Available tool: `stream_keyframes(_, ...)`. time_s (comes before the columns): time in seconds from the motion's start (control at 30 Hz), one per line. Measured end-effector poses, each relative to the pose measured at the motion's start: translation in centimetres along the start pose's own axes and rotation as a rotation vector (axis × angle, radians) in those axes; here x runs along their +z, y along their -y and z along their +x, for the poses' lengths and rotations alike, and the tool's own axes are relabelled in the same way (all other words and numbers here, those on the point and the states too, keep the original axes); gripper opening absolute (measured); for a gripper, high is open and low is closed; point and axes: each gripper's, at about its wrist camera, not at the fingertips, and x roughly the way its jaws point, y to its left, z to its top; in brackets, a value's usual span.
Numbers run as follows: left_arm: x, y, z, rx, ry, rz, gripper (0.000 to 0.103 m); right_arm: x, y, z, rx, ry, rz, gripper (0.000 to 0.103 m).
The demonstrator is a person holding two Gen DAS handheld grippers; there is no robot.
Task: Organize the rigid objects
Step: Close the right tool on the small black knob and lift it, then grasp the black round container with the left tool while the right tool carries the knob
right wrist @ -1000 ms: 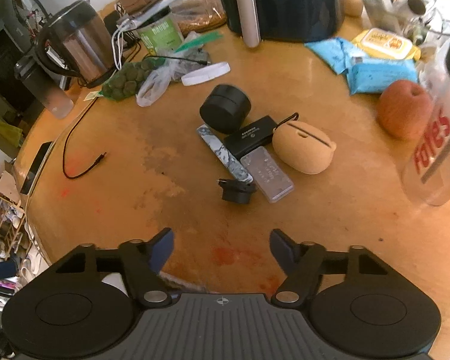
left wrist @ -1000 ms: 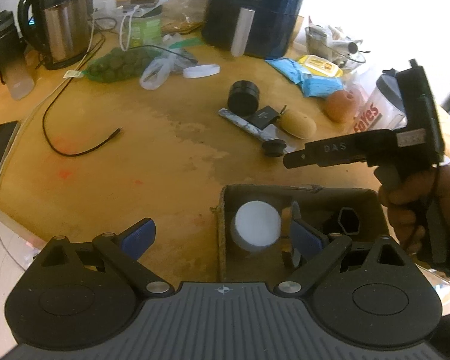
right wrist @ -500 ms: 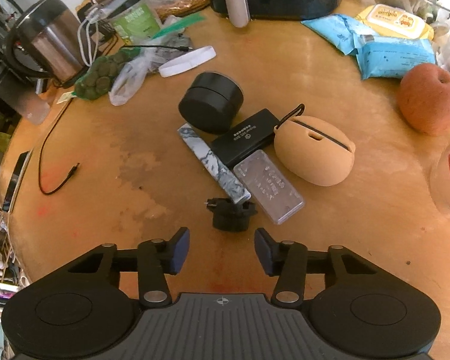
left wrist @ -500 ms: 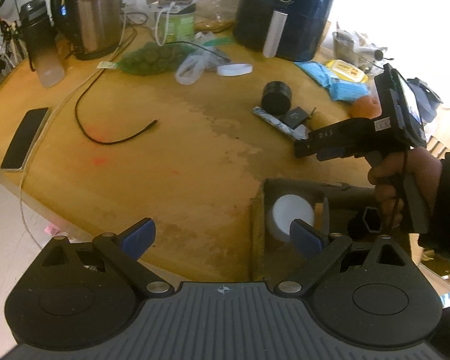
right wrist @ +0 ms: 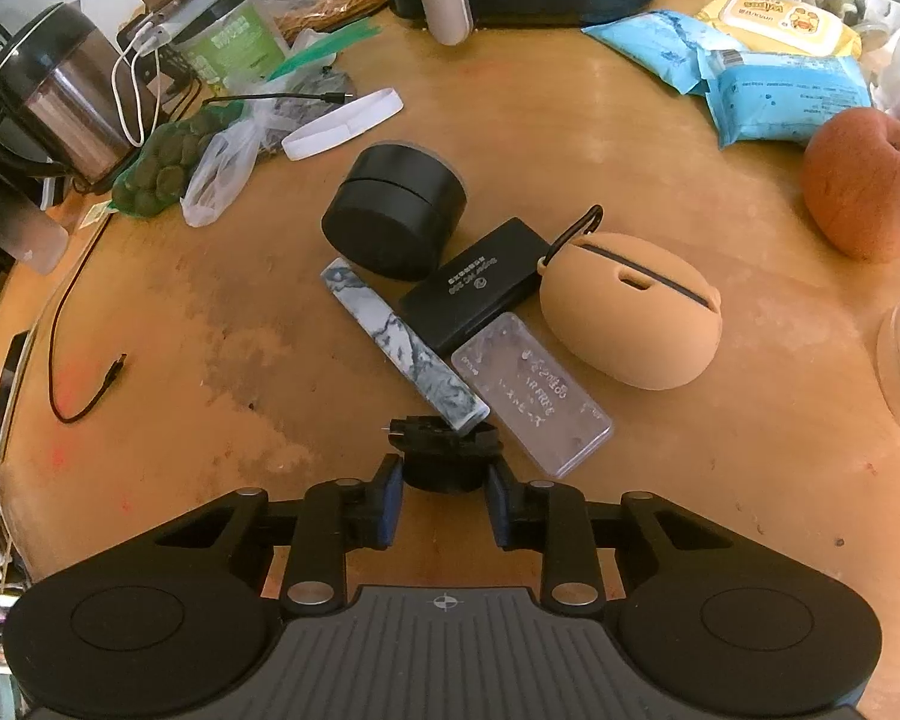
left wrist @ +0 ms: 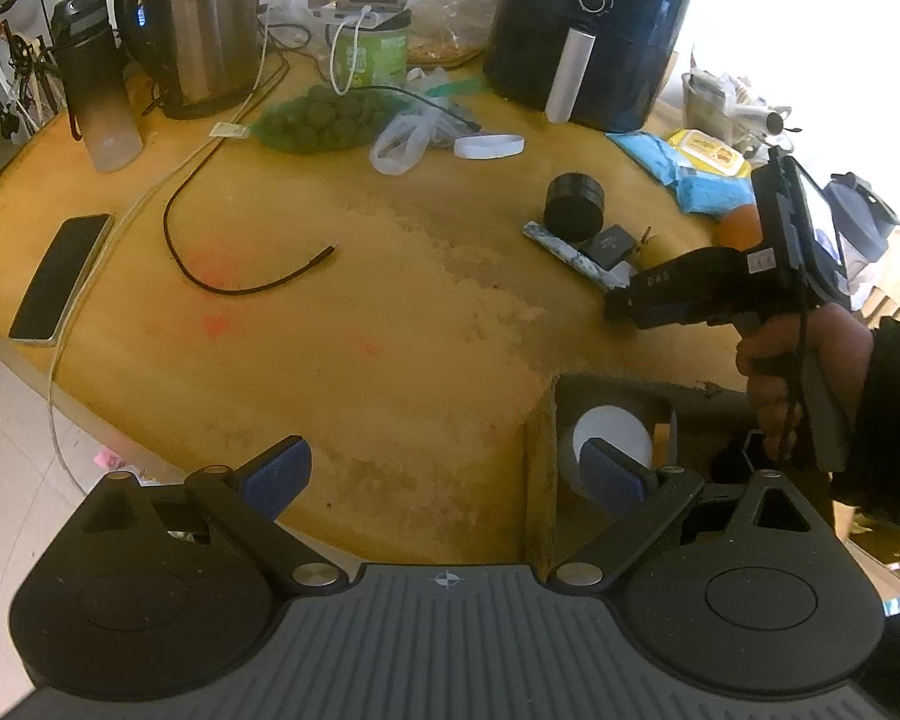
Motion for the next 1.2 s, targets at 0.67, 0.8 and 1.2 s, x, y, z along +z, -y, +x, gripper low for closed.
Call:
stream_keyframes(0.67,3.2,2.9,2.8,-0.096,0.022,0.097,0.098,-2.0,0.6,-6.5,0.036,0.075,-0.060,0.031)
stream_keyframes(0.8,4.3,4.2,3.3,-0.110,0.039,0.134,0.098,-2.7,1.5,-8.3,0.034,0.104,-0.051,0.031)
stream_keyframes(1.2,7.6,7.1,5.0,-0.115,0.096,0.202,0.098,-4.9,4.5,-12.9,0.014,0.184,0.018,0.031)
